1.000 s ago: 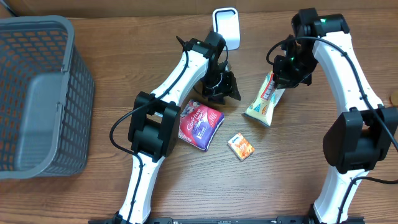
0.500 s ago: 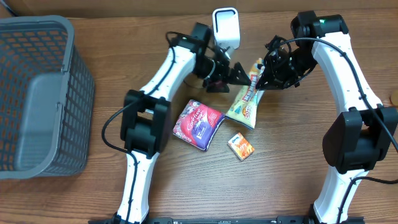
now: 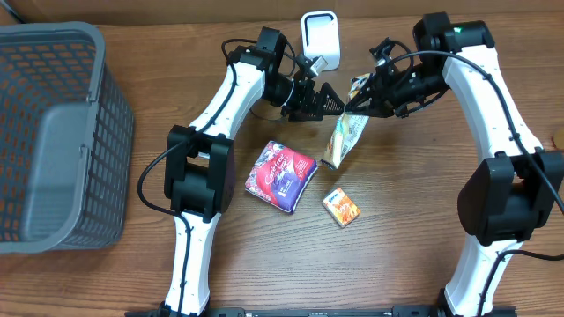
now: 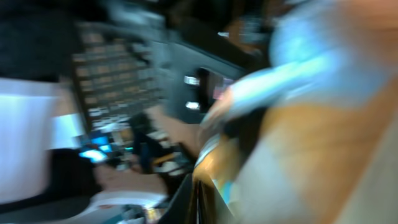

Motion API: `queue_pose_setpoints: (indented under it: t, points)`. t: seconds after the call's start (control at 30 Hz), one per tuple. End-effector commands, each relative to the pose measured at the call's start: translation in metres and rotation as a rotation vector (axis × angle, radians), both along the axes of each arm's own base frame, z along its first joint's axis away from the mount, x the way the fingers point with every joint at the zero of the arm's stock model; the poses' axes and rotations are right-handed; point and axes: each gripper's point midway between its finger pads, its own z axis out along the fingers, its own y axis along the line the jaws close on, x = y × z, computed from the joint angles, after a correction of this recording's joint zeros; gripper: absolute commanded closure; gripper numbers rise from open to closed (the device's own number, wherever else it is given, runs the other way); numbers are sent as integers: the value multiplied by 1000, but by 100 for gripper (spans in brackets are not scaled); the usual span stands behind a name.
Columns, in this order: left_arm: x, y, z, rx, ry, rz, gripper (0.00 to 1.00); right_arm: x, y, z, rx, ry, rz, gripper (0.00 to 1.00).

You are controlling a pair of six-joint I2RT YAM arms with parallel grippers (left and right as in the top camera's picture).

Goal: Scan the item barcode

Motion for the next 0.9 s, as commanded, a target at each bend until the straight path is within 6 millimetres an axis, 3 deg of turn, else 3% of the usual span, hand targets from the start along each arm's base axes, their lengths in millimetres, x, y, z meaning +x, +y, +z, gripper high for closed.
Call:
queue_pose_setpoints:
  t: [0.0,0.2,0.27,0.37,0.47,0.53,0.6,0.77,0.87]
  points:
    - [5,2,13,-110,-79,-50,5,5,2,35,207,-6,-30,96]
    - [15,20,28,-209,-95,-31,5,9,-1,53,314,-1,-52,96]
    - [17,25,29,-214,-84,-19,6,13,-5,46,275,-30,-55,96]
    - [14,29,25,-186,-55,-10,8,22,-27,6,21,-47,-86,96]
    - [13,35,11,-95,-30,8,10,29,-78,-48,-402,22,-201,93]
    - [15,40,-1,-12,11,48,10,31,-117,-70,-664,49,-283,76]
    - [18,47,-12,77,56,100,10,31,-138,-76,-786,59,-328,50]
    - [18,50,-28,206,120,172,10,32,-141,-78,-836,43,-327,0]
    - [15,49,-34,252,140,186,10,31,-159,-83,-970,20,-328,0]
